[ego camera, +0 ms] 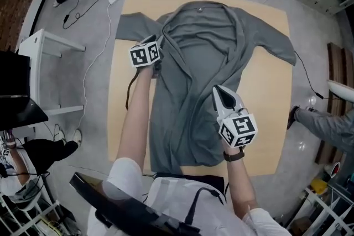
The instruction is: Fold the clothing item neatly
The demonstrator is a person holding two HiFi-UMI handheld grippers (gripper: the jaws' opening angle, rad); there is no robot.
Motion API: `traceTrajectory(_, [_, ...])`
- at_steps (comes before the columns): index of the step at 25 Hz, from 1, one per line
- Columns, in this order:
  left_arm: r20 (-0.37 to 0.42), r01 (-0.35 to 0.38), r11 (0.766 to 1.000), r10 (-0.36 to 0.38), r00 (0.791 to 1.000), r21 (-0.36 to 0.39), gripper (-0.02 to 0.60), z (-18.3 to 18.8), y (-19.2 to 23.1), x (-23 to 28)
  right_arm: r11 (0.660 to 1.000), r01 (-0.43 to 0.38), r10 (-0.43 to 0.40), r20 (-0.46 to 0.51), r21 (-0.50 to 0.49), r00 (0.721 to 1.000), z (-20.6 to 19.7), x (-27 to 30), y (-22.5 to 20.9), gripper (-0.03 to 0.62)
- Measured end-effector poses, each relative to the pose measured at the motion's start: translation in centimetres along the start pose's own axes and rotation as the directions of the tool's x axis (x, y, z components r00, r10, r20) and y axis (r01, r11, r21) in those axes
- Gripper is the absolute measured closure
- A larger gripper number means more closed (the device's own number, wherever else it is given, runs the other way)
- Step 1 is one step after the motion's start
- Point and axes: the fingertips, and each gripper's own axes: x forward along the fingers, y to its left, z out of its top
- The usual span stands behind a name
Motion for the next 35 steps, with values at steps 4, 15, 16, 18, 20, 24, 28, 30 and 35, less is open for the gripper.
traceTrajectory(4, [-0.126, 0.053, 0.998, -0.058, 0.99, -0.038, 0.436, -1.7, 1.8, 4.1, 0.999, -0.033, 0.033, -0.011, 0.013, 0.999, 0.2, 1.4, -0.4, 0.594])
traceTrajectory(15, [-0.128, 0.021, 0.996, -0.032, 0.991, -0.088, 0.566, -1.5, 3.0, 7.1, 0.995, -0.038, 0.039, -0.003, 0.095, 0.999, -0.9, 1.7, -2.6, 0.594])
traceTrajectory(16, [-0.114, 0.037, 0.996, -0.046, 0.992, -0.082, 0.568, -1.0, 2.4, 7.0, 0.994, -0.032, 0.032, -0.002, 0.104, 0.999, -1.1, 1.6, -2.9, 0.594])
traceTrajectory(18, [-0.077, 0.086, 0.994, -0.091, 0.993, -0.065, 0.569, 0.6, 0.3, 6.7, 0.993, -0.021, 0.02, 0.005, 0.118, 1.0, -1.2, 1.4, -3.5, 0.594])
traceTrajectory(20, [-0.044, 0.137, 0.99, -0.138, 0.989, -0.027, 0.569, 2.7, -2.6, 6.6, 0.992, -0.012, 0.01, 0.014, 0.126, 1.0, -1.0, 1.1, -3.9, 0.594])
traceTrajectory(24, [-0.024, 0.202, 0.977, -0.201, 0.979, 0.07, 0.569, 6.4, -8.7, 7.8, 0.991, -0.001, -0.003, 0.03, 0.132, 1.0, -0.6, 0.8, -4.1, 0.594])
traceTrajectory(28, [-0.111, 0.199, 0.965, -0.182, 0.977, 0.172, 0.568, 6.3, -12.3, 11.0, 0.989, 0.008, -0.014, 0.036, 0.146, 0.999, -0.7, 0.2, -4.1, 0.594])
traceTrajectory(30, [-0.18, 0.2, 0.963, -0.168, 0.969, 0.182, 0.568, 4.7, -12.8, 12.9, 0.989, 0.013, -0.018, 0.031, 0.15, 0.999, -0.9, -0.1, -4.2, 0.594])
traceTrajectory(35, [-0.277, 0.213, 0.961, -0.159, 0.948, 0.175, 0.522, 0.8, -12.6, 15.4, 0.989, 0.022, -0.025, 0.016, 0.145, 1.0, -1.4, -0.9, -4.4, 0.594])
